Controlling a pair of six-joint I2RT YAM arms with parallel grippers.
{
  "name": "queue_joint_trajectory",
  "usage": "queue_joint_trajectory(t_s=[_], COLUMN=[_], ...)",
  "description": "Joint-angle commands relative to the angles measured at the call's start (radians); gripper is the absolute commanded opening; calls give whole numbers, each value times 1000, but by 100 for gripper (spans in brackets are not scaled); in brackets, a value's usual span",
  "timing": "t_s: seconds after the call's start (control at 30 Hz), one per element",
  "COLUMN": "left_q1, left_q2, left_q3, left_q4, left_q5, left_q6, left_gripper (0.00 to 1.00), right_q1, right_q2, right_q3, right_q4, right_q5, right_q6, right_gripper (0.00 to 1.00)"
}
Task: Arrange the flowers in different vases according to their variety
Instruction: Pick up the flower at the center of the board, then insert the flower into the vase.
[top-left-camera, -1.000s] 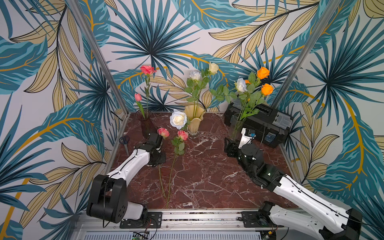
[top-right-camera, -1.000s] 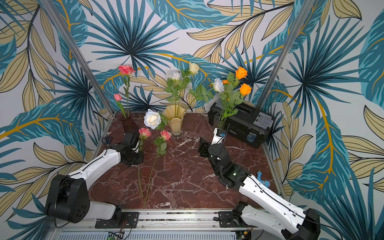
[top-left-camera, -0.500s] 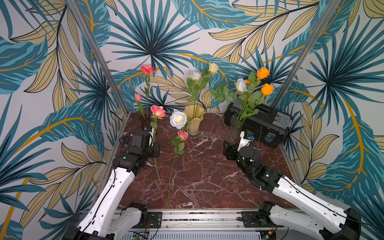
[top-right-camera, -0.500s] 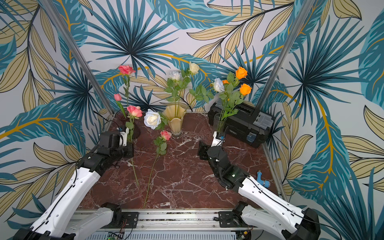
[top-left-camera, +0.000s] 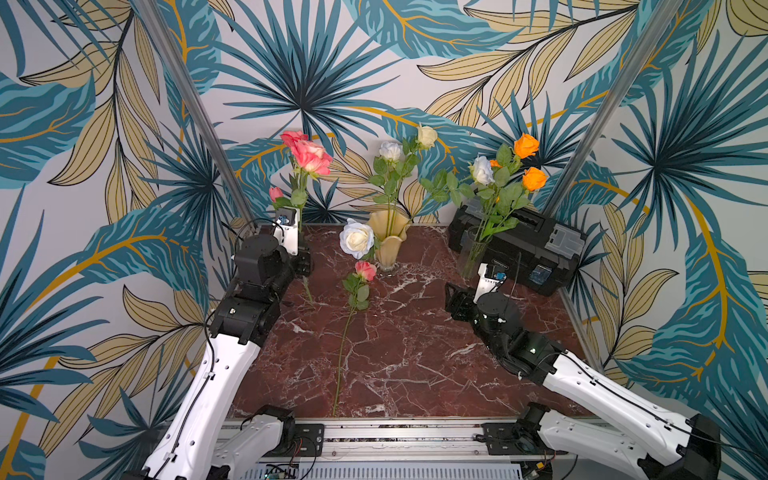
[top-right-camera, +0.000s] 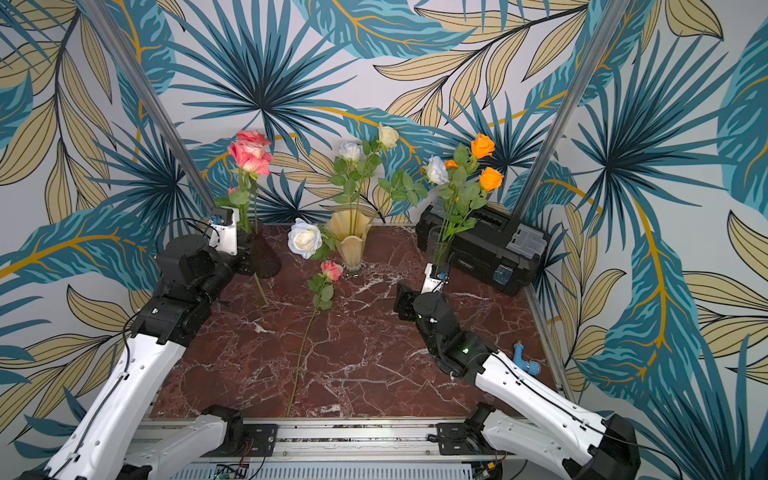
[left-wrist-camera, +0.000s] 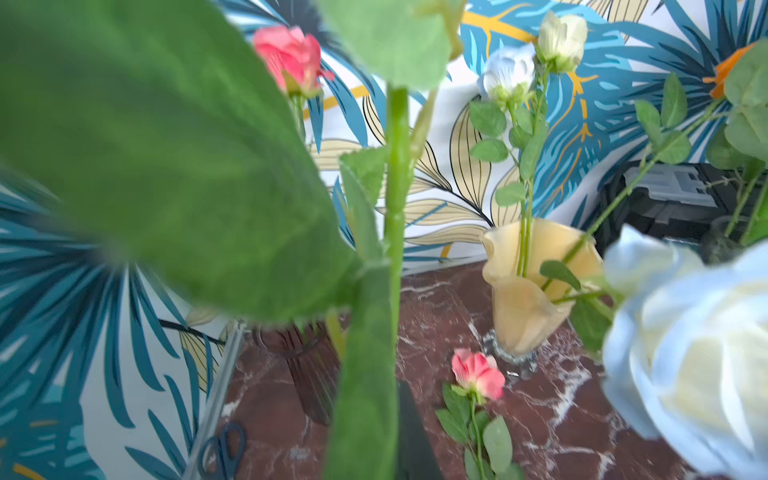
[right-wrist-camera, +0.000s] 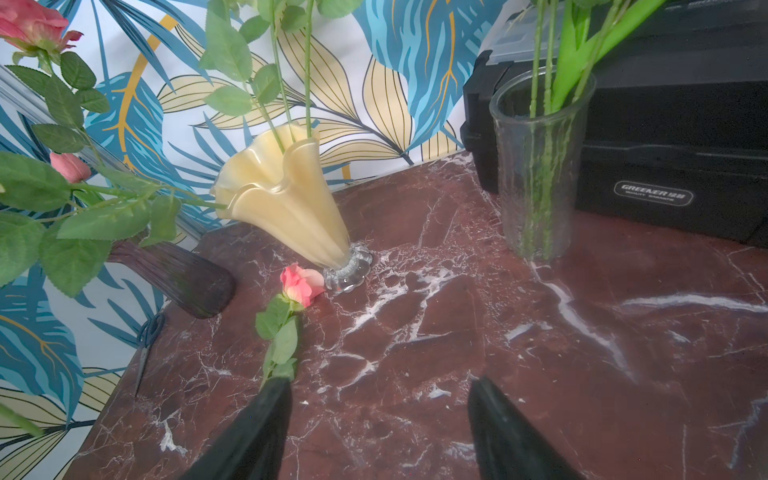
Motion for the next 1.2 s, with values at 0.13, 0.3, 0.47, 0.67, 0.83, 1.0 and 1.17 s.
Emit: queue_joint_trajectory(t_s=[0.13,0.3,0.47,0.67,0.83,1.0,1.17], left_q1=[68,146,219,269,287,298,298], left_q2=[115,181,253,341,417,486,521], left_q3=[152,187,226,249,269,280,264], left_q4=[184,269,344,432,495,542,564], left_q5=[-16,41,81,112,120,126,128], left_q6=[77,62,39,15,24,23,15], left_gripper=[0,0,0,0,0,0,0], right_q1=[4,4,4,4,4,4,5], right_q2=[-3,-7,9,29,43,49,45], right_q3=[-29,-36,-34,-21,-12,-10,-8], right_q4=[-6,-5,1,3,0,-6,-17], right_q5=[-3,3,2,-3,-4,-1,5], right_q6=[22,29,35,36,33,38,37], right_gripper=[72,72,72,71,71,71,71])
